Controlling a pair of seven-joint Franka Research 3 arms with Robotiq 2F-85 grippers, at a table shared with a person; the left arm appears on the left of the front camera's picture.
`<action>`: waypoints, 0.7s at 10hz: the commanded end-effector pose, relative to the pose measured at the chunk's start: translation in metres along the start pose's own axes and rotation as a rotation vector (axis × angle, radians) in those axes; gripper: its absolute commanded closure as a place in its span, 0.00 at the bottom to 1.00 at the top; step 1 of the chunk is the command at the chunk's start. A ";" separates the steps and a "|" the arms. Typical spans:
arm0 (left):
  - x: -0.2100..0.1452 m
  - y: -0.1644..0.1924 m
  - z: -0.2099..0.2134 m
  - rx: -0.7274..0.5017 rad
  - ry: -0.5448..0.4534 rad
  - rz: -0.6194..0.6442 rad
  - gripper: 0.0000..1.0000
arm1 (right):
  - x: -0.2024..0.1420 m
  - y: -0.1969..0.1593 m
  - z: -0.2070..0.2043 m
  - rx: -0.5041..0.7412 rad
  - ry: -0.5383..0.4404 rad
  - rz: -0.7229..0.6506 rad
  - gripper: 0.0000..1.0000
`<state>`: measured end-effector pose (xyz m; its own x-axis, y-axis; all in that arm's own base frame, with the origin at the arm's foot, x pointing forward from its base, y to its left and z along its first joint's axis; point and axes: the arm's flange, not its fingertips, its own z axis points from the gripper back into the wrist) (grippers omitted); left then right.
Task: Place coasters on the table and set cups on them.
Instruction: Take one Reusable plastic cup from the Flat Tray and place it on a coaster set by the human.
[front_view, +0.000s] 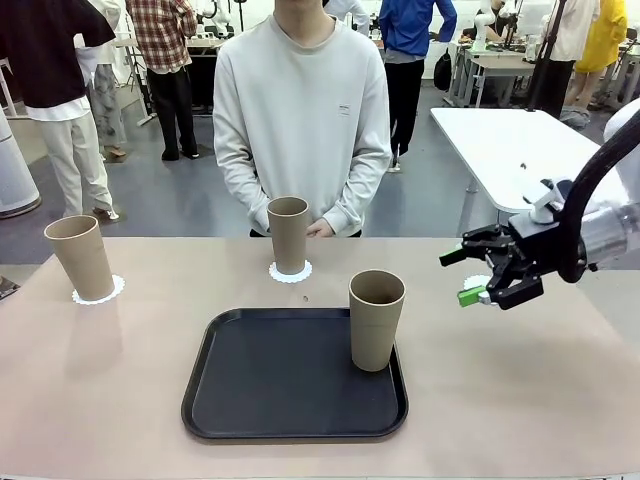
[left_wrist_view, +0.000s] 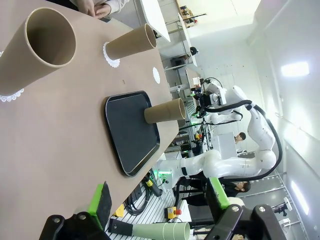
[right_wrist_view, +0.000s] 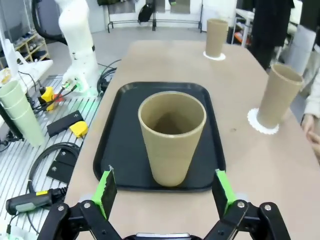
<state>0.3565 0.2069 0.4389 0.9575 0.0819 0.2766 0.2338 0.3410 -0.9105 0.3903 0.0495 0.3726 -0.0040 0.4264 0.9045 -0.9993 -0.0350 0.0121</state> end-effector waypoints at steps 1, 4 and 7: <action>-0.001 0.000 0.001 -0.004 -0.012 -0.006 0.00 | -0.018 -0.010 -0.019 -0.047 0.026 -0.098 0.00; -0.001 0.000 0.001 -0.004 -0.012 -0.006 0.00 | -0.034 -0.011 -0.045 0.005 0.000 -0.105 0.00; -0.001 0.000 0.001 -0.004 -0.012 -0.006 0.00 | -0.039 -0.013 -0.066 0.033 -0.023 -0.067 0.00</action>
<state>0.3564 0.2070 0.4388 0.9575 0.0822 0.2765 0.2336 0.3411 -0.9106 0.3959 0.0868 0.3162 0.0904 0.4379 0.8945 -0.9927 -0.0328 0.1164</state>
